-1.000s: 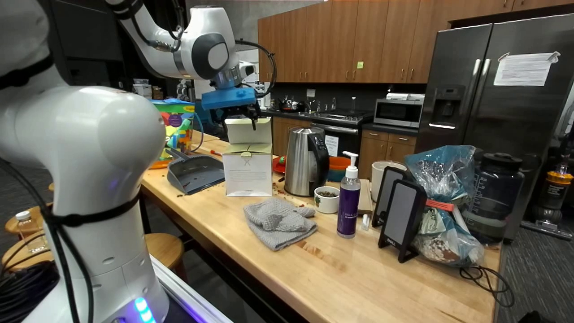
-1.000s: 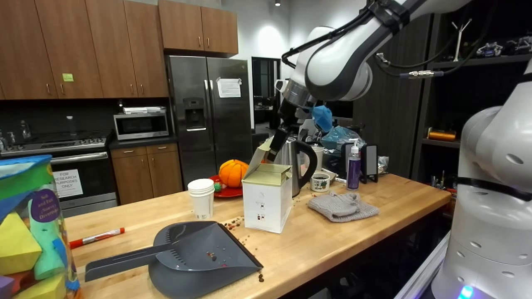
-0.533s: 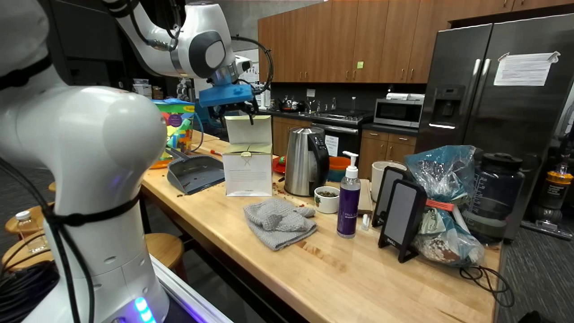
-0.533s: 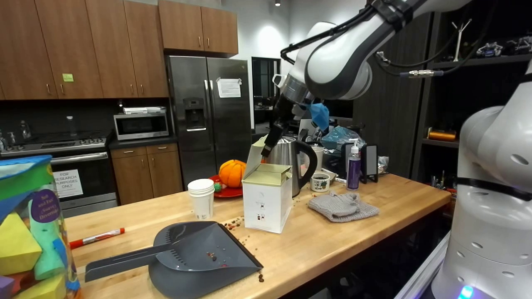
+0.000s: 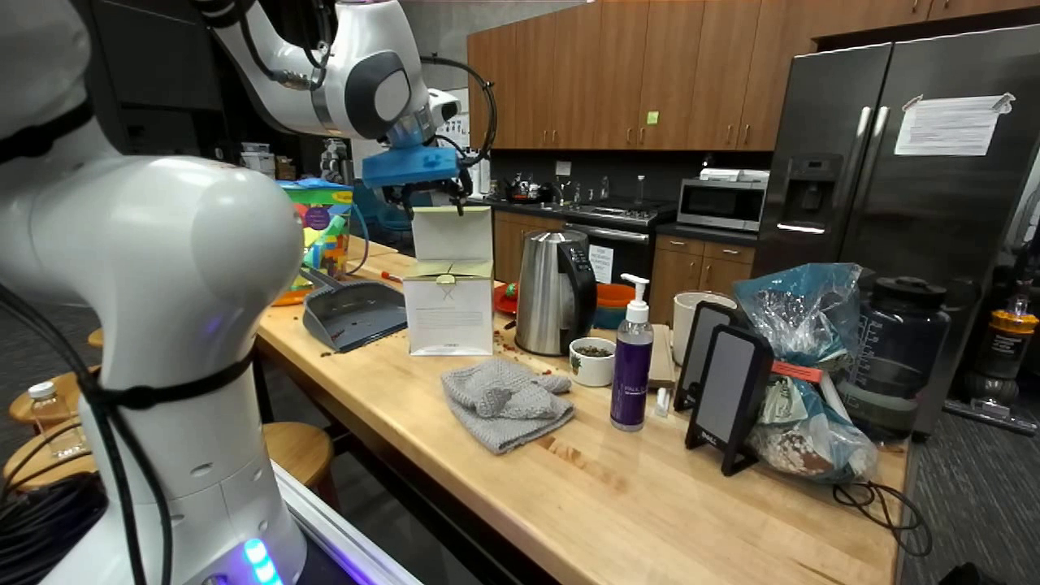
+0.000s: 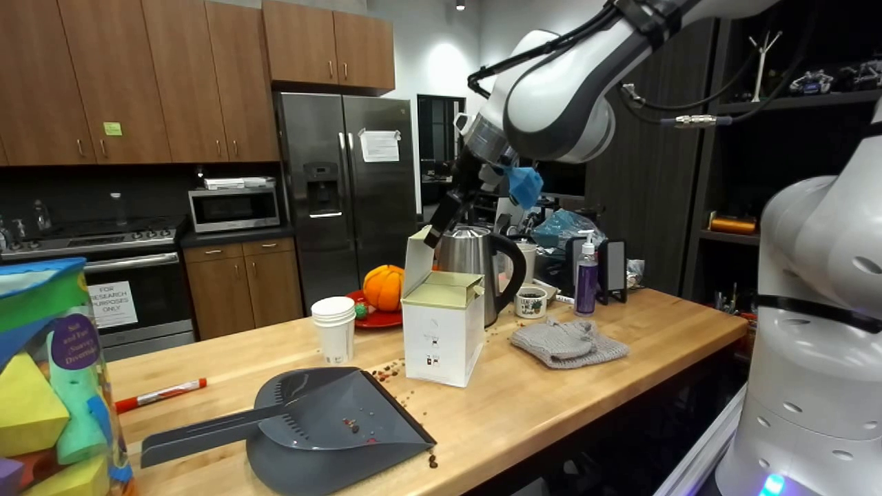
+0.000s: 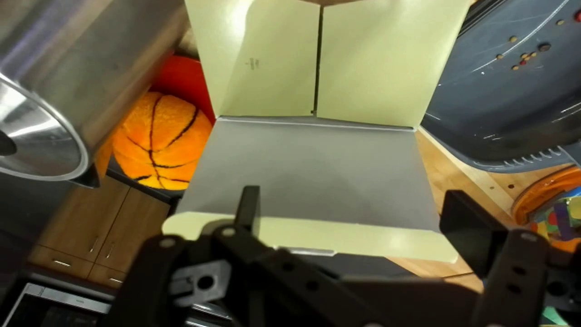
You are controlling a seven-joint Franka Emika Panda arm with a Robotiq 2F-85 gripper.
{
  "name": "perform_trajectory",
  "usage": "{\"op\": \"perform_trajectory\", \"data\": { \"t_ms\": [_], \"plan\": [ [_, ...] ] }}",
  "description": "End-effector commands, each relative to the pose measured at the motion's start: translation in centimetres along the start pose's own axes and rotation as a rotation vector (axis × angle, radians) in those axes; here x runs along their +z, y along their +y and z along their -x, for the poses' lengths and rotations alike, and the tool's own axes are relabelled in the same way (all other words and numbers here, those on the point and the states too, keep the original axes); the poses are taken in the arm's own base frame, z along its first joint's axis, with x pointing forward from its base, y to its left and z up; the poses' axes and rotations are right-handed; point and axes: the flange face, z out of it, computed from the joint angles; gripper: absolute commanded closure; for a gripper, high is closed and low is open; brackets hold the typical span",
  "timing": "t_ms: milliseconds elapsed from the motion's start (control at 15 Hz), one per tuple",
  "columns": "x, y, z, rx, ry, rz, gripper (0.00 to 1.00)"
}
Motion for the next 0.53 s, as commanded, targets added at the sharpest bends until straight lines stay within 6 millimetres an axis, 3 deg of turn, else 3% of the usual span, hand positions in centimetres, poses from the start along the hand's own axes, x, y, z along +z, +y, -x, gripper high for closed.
{"op": "perform_trajectory", "data": {
  "t_ms": [0,467],
  "plan": [
    [0.3,0.2,-0.9,0.032,0.012,-0.013,0.00],
    [1.3,0.4,-2.0,0.063,0.000,-0.034,0.00]
  ]
}}
